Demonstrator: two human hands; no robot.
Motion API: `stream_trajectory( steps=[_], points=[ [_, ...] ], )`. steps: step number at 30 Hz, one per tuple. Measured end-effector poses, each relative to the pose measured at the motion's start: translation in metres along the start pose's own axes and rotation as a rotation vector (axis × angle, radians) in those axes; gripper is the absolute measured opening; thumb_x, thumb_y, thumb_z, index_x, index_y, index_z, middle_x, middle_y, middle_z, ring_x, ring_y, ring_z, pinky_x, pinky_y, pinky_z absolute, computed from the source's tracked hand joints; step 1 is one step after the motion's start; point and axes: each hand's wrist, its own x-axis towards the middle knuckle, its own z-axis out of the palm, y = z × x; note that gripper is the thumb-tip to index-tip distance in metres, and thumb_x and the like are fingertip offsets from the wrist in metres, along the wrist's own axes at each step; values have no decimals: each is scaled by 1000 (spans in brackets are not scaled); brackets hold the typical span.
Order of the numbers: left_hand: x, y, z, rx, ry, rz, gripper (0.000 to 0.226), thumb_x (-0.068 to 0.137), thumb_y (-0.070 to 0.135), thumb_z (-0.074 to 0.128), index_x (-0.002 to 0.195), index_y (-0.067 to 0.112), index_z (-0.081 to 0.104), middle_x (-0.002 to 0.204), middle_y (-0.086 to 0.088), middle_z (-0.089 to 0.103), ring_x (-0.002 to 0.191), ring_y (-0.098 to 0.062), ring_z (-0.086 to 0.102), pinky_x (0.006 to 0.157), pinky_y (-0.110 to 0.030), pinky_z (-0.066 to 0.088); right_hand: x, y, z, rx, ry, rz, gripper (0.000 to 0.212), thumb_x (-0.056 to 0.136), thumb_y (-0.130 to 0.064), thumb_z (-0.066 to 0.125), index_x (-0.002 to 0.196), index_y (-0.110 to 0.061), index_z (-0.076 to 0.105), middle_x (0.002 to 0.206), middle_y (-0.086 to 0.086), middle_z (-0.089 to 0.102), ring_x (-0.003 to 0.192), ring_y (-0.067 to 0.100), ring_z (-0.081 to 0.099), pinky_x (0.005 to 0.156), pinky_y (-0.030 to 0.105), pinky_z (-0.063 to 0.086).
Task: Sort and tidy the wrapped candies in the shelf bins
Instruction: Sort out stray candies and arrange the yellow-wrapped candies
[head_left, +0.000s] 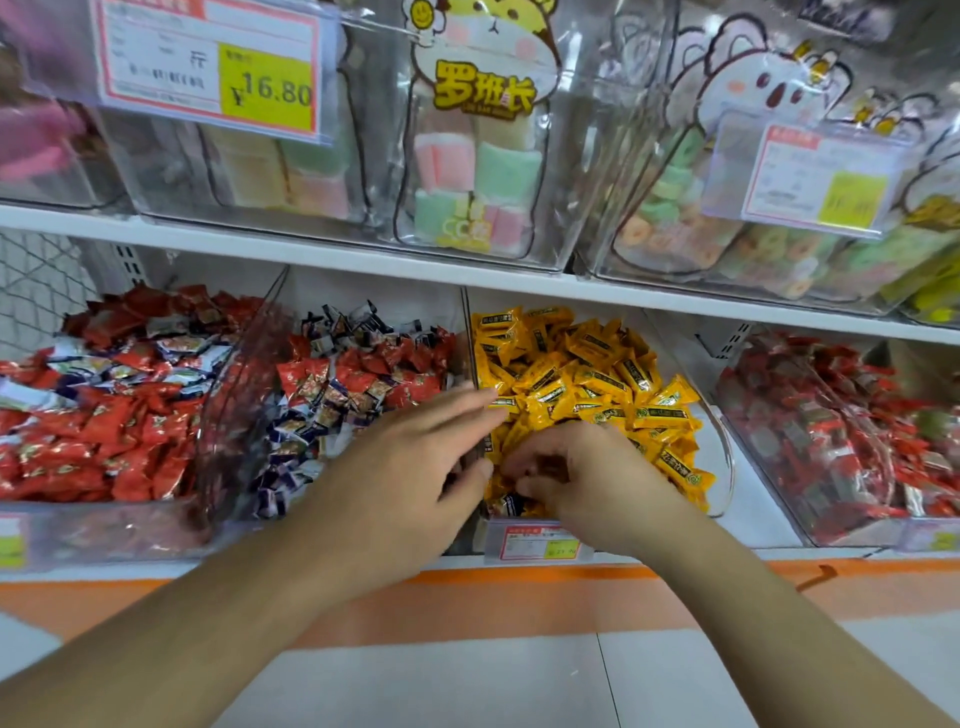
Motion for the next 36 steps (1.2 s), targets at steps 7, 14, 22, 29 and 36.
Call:
stream_trajectory(
  steps=[7, 14, 22, 29, 36],
  points=[
    [-1, -6, 11, -20, 14, 0, 47, 106, 40, 47, 153, 42, 44, 161, 38, 18, 146, 12, 22, 111, -4, 11, 9, 5, 3, -68, -115, -16, 24, 89, -24, 78, 106, -41, 81, 101, -19, 76, 93, 1, 67, 87, 23, 57],
    [-1, -4, 13, -38, -13, -24, 48, 106, 40, 47, 153, 44, 42, 160, 42, 13, 145, 16, 19, 104, 3, 8, 12, 5, 9, -69, -104, -6, 21, 86, -20, 77, 91, -40, 82, 92, -15, 73, 91, 4, 62, 83, 32, 60],
    [0, -1, 11, -77, -27, -44, 46, 105, 39, 48, 151, 45, 43, 158, 44, 13, 136, 18, 28, 100, 2, 14, 16, 3, 6, -95, -150, -48, 14, 85, -28, 80, 93, -39, 82, 89, -10, 70, 82, 6, 62, 75, 33, 59],
    [0, -3, 13, -97, -16, -44, 43, 105, 38, 50, 148, 44, 48, 157, 43, 18, 142, 16, 24, 103, 0, 13, 11, 9, 10, 20, -38, -42, 5, 85, -29, 83, 86, -34, 80, 92, -10, 67, 88, 11, 62, 82, 40, 56],
    [7, 5, 5, -266, 149, -105, 30, 92, 48, 67, 121, 40, 70, 122, 29, 62, 119, 13, 52, 94, 0, 36, -8, -1, -16, 370, 170, -64, 12, 94, -20, 75, 93, -32, 78, 89, -8, 74, 88, 12, 69, 80, 34, 57]
  ],
)
